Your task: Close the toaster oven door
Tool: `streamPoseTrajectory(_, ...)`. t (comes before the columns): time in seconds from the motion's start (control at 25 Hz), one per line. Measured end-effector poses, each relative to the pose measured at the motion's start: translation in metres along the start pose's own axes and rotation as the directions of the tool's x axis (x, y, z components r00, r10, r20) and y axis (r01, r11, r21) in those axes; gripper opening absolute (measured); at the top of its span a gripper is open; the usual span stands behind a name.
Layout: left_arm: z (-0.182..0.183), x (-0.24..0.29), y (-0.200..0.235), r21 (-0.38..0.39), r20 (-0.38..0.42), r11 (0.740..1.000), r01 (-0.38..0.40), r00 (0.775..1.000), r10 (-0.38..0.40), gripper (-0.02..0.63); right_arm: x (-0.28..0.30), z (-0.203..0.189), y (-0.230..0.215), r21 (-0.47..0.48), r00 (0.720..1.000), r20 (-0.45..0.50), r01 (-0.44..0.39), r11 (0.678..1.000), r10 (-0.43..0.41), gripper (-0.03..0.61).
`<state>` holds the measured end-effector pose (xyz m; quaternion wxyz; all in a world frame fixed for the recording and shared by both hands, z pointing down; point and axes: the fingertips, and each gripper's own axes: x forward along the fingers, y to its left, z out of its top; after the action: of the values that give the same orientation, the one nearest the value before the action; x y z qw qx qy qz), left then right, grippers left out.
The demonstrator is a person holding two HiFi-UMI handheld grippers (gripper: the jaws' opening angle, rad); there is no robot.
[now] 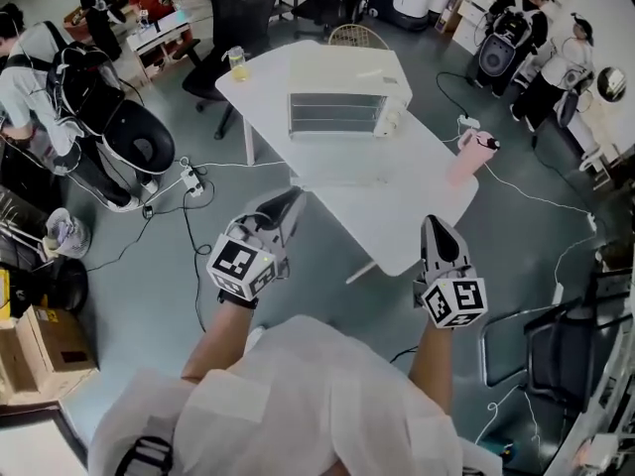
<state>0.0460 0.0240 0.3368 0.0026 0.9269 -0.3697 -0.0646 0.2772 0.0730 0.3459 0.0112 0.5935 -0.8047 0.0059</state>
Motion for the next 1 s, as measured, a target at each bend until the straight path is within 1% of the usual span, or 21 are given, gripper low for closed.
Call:
streamPoseTrajectory(0.2, -0.004, 0.016, -0.023, 0.017, -0.001, 0.999, -0.050, 0.999, 0.050, 0.023, 0.007, 0.002, -0.026, -0.007, 0.997, 0.003, -0.072, 0.997, 0.072, 0.005)
streamPoseTrajectory(0.32, 0.002, 0.030, -0.007, 0.038, 0.027, 0.995, -0.090, 0.996, 0.089, 0.023, 0.034, 0.008, -0.035, -0.040, 0.993, 0.023, -0.111, 0.993, 0.112, 0.005)
streamPoseTrajectory(0.36, 0.003, 0.033, 0.000, 0.037, 0.024, 0.994, -0.106, 0.994, 0.106, 0.023, 0.044, 0.005, -0.035, -0.049, 0.992, 0.022, -0.122, 0.991, 0.123, 0.005)
streamPoseTrajectory(0.44, -0.007, 0.025, 0.003, 0.019, -0.013, 0.990, -0.137, 0.990, 0.137, 0.023, 0.048, -0.014, -0.029, -0.048, 0.989, -0.018, -0.144, 0.988, 0.144, 0.005)
streamPoseTrajectory(0.52, -0.020, 0.021, 0.007, 0.019, -0.023, 0.989, -0.146, 0.989, 0.147, 0.023, 0.053, -0.028, -0.024, -0.049, 0.985, -0.053, -0.166, 0.985, 0.164, 0.005)
streamPoseTrajectory(0.68, -0.015, 0.030, 0.031, 0.042, -0.005, 0.986, -0.163, 0.987, 0.163, 0.023, 0.084, -0.026, -0.021, -0.065, 0.979, -0.055, -0.200, 0.978, 0.196, 0.015)
streamPoseTrajectory(0.8, -0.015, 0.037, 0.056, 0.049, 0.004, 0.984, -0.169, 0.986, 0.169, 0.023, 0.110, -0.030, -0.017, -0.072, 0.977, -0.055, -0.210, 0.975, 0.206, 0.019)
streamPoseTrajectory(1.0, -0.017, 0.058, 0.100, 0.038, 0.005, 0.988, -0.149, 0.989, 0.149, 0.023, 0.156, -0.031, -0.012, -0.098, 0.975, -0.072, -0.216, 0.972, 0.209, 0.040)
